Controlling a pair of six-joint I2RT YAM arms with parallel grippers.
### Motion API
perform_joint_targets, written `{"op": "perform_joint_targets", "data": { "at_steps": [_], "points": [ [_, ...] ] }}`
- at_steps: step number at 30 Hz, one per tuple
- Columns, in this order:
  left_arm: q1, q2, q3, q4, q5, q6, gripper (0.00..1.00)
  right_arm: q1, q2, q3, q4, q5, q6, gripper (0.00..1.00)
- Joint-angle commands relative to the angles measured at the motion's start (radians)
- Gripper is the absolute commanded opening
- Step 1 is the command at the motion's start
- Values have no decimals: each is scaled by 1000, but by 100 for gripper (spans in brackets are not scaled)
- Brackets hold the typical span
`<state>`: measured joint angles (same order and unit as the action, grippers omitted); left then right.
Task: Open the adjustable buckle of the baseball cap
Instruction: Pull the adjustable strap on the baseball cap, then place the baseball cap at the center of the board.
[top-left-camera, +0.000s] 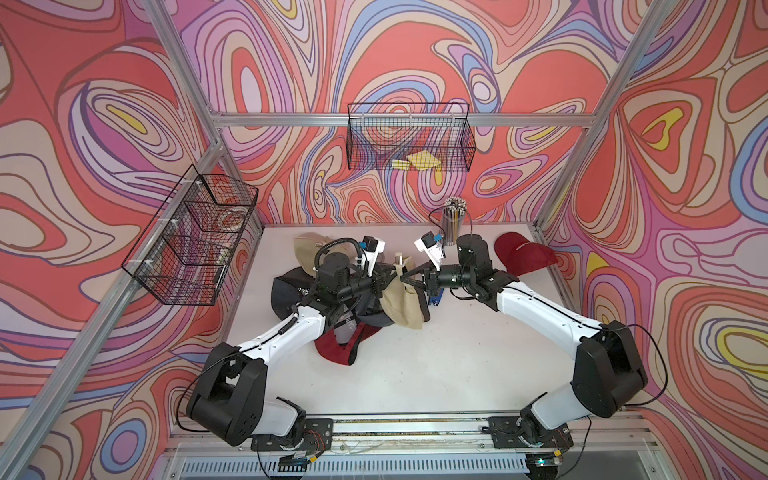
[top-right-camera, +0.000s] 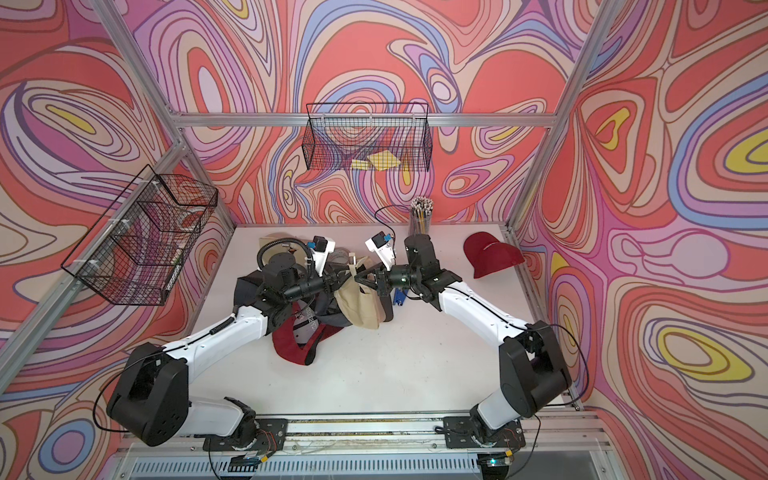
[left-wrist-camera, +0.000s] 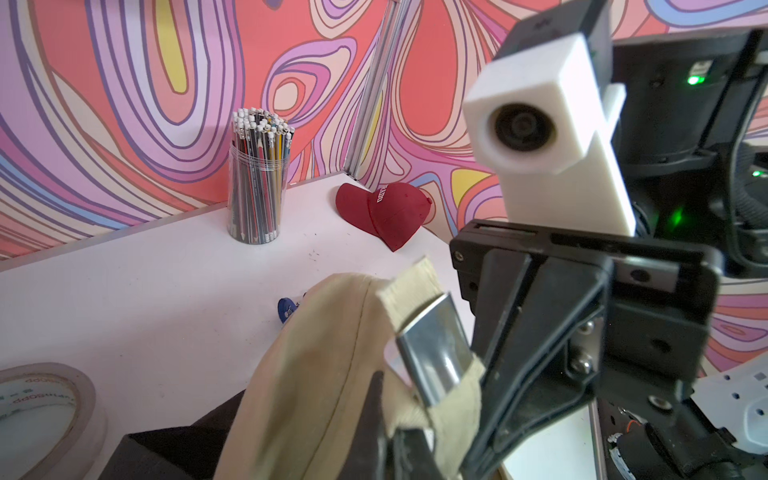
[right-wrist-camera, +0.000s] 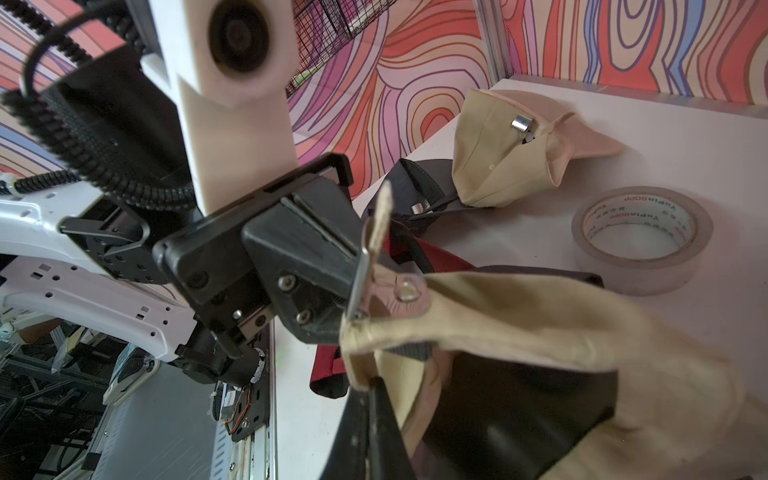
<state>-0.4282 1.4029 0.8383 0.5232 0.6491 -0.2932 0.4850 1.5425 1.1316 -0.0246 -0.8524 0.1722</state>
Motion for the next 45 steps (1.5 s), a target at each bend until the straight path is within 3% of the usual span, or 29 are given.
{"op": "perform_joint_targets", "data": {
  "at_steps": [1,17,18,19,20,22,23,30,34,39,45],
  "points": [
    [19,-4,1,139,15,-53,0,6,27,-5,-68,26,-36,0],
    [54,8,10,157,41,-77,0,6,25,-20,-106,27,-66,0],
    [53,8,12,154,43,-75,0,7,15,-27,-103,33,-65,10],
    [55,7,15,150,47,-73,0,6,2,-35,-94,59,-54,39],
    [55,7,17,143,49,-71,0,6,-11,-41,-94,104,-33,55],
    [54,3,21,130,53,-63,0,6,-44,-55,-102,207,1,77],
    [54,1,22,123,51,-58,0,6,-57,-57,-110,245,8,96],
    [55,-1,84,-3,2,4,0,2,-187,-82,-165,511,52,98],
    [55,22,222,-201,0,58,0,-38,-228,-116,-167,649,116,98],
    [55,65,349,-226,-55,56,0,-153,-251,-176,-134,643,169,98],
    [55,227,496,-165,-11,16,0,-197,-248,-202,-129,667,184,98]
  ]
}}
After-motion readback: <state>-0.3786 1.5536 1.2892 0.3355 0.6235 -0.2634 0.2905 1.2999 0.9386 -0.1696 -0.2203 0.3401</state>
